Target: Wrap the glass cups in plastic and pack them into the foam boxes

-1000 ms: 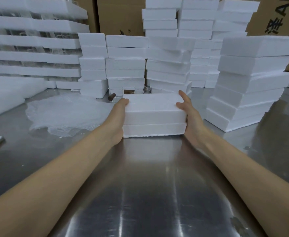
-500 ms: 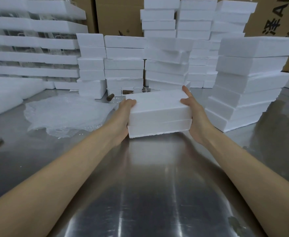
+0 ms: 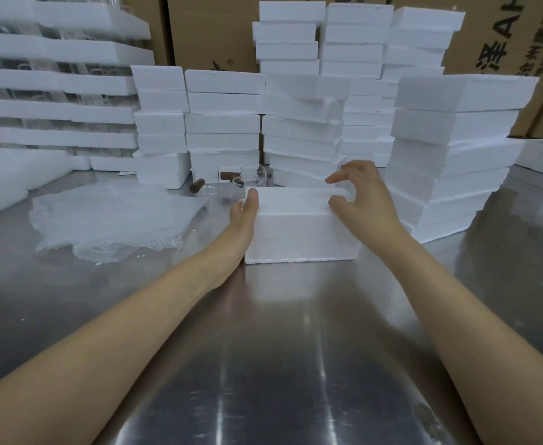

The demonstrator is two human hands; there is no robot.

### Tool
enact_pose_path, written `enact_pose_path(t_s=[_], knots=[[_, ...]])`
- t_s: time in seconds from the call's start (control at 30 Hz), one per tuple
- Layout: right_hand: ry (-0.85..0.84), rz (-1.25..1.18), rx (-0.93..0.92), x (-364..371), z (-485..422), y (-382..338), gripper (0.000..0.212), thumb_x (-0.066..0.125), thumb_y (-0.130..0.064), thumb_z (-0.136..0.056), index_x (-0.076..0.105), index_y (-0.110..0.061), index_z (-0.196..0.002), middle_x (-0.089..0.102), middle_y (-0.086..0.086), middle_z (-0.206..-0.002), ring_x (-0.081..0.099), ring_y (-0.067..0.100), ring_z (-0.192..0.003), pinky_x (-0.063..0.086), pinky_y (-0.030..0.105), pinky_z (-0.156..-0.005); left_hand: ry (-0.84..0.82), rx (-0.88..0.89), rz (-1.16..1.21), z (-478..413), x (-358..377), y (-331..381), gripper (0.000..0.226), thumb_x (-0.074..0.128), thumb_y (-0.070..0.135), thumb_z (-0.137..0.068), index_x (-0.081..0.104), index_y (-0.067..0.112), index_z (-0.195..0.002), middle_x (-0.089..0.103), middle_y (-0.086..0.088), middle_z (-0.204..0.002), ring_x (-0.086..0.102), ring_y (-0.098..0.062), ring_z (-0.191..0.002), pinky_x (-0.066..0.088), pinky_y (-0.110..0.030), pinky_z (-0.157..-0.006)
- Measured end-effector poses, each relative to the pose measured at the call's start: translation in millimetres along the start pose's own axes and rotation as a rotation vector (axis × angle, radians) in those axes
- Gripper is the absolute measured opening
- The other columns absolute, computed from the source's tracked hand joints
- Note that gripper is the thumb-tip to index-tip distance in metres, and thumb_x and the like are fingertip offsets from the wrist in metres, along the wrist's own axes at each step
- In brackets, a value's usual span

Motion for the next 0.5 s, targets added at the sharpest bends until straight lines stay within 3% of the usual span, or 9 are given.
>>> enact_pose_path(t_s=[0.1, 0.17, 0.23, 0.3, 0.37, 0.5], knots=[[-0.065, 0.165, -0.131, 4, 6, -22, 0.030, 0.050, -0.006, -0.081, 0.066, -0.022, -0.101, 0.046, -0.010, -0.132, 0.049, 0.009, -0.111, 0.038, 0.030, -0.083, -0.134, 0.055, -0.195, 5, 8, -1, 0.067, 0.020, 0.066, -0.094, 0.021, 0.031, -0.152, 0.021, 0.018, -0.157, 0.018, -0.001, -0.143, 0.009, -0.016, -0.103], [-0.168, 0.251, -0.093, 8, 8, -24, 0.021, 0.048, -0.019, -0.086, 0.063, -0.022, -0.100, 0.054, -0.007, -0.123, 0.053, 0.016, -0.102, 0.036, 0.031, -0.079, -0.238, 0.114, -0.204, 8, 13, 3, 0.074, 0.016, 0.066, -0.091, 0.033, 0.022, -0.148, 0.033, 0.011, -0.152, 0.025, 0.004, -0.138, 0.011, -0.012, -0.108], [-0.154, 0.476, -0.070, 3, 9, -28, 0.019, 0.047, -0.025, -0.087, 0.061, -0.015, -0.093, 0.061, 0.000, -0.102, 0.056, 0.025, -0.092, 0.033, 0.032, -0.076, -0.258, 0.188, -0.340, 11, 12, 8, 0.077, 0.016, 0.069, -0.083, 0.060, 0.017, -0.119, 0.063, 0.005, -0.123, 0.051, 0.005, -0.117, 0.031, -0.011, -0.104], [-0.074, 0.659, -0.098, -1, 11, -37, 0.020, 0.046, -0.024, -0.087, 0.059, -0.009, -0.090, 0.059, 0.005, -0.097, 0.055, 0.029, -0.085, 0.032, 0.034, -0.076, -0.178, 0.322, -0.625, 12, 10, 11, 0.073, 0.023, 0.069, -0.079, 0.062, 0.007, -0.087, 0.068, -0.008, -0.089, 0.063, -0.021, -0.092, 0.047, -0.033, -0.088], [-0.054, 0.641, -0.145, 4, 15, -48, 0.024, 0.045, -0.027, -0.090, 0.059, -0.009, -0.096, 0.058, 0.006, -0.105, 0.055, 0.030, -0.091, 0.035, 0.036, -0.078, -0.106, 0.411, -0.710, 14, 15, 12, 0.054, 0.037, 0.063, -0.085, 0.057, 0.015, -0.073, 0.060, -0.001, -0.068, 0.057, -0.024, -0.070, 0.046, -0.036, -0.067], [-0.150, 0.671, -0.118, 21, 26, -51, 0.043, 0.034, -0.046, -0.096, 0.058, -0.016, -0.115, 0.055, 0.003, -0.121, 0.052, 0.028, -0.106, 0.036, 0.038, -0.083, -0.151, 0.481, -0.583, 24, 33, 14, 0.018, 0.057, 0.039, -0.093, 0.059, 0.025, -0.083, 0.057, 0.012, -0.063, 0.050, -0.005, -0.056, 0.037, -0.027, -0.058]])
Point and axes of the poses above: each hand's wrist, its own z-axis away from the middle knuckle, its own x-axis out of the palm, y = z × x, the point moved 6 cm from there along -z, towards the middle knuckle
